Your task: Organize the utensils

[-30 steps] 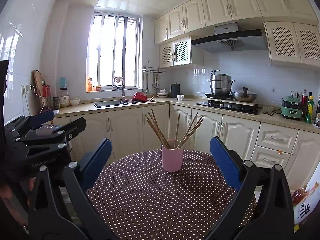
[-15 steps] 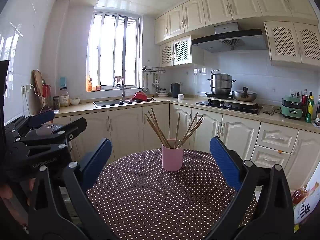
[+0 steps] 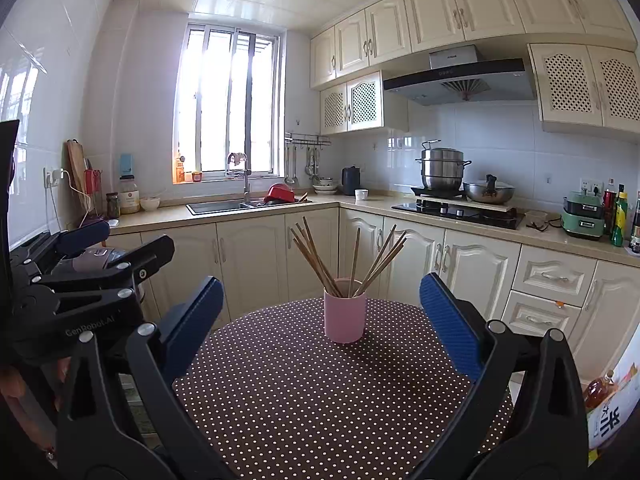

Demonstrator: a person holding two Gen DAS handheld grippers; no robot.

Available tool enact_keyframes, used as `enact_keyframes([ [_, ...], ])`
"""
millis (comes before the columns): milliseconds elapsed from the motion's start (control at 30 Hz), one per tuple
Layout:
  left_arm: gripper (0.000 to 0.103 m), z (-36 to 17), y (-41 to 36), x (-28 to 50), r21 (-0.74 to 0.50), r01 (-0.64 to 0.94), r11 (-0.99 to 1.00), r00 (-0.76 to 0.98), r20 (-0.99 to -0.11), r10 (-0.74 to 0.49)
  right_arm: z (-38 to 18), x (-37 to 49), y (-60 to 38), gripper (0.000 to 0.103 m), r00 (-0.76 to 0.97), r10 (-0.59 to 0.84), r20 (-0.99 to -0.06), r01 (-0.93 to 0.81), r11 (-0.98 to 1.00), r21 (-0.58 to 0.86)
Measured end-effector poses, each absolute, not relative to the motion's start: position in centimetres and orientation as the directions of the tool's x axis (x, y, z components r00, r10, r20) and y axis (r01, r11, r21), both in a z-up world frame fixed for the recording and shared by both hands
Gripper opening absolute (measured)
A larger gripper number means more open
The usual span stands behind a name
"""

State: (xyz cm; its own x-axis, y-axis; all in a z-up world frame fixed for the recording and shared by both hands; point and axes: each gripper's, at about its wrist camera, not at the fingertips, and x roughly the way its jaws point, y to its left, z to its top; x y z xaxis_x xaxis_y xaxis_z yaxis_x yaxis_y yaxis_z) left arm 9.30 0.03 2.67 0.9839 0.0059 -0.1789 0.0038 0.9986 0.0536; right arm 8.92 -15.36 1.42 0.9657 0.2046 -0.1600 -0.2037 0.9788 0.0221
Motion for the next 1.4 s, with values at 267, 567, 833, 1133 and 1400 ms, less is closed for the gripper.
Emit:
enact_keyframes([
  [267,0.092,2.84,-0.05,9.24,0.056,0.005,0.998,0.984,-0.178,0.005,1.40,8.96,-15.29,0.097,0.966,0.205,-0.159,-0.204,0.979,0.023],
  [567,0.092,2.95,-0.06,9.23,0.059,0.006,0.998,0.984,-0.177,0.005,1.48,9.03,-15.30,0.097,0.965,0.206,-0.160,-0.205,0.978,0.022],
  [833,0.092,2.96,-0.06,9.24,0.061,0.008,0.998,0.984,-0.180,0.003,1.52,9.22,-15.35,0.097,0.964,0.207,-0.167,-0.207,0.978,0.022],
  [1133,0.092,2.83,-0.09,9.24,0.063,0.011,0.998,0.983,-0.182,0.001,1.50,9.23,-15.57,0.097,0.963,0.208,-0.170,-0.206,0.978,0.026],
  [1400,0.092,2.69,0.02,9.32,0.064,0.011,0.998,0.983,-0.184,0.001,1.44,9.24,-15.66,0.097,0.963,0.209,-0.171,-0.207,0.978,0.026],
])
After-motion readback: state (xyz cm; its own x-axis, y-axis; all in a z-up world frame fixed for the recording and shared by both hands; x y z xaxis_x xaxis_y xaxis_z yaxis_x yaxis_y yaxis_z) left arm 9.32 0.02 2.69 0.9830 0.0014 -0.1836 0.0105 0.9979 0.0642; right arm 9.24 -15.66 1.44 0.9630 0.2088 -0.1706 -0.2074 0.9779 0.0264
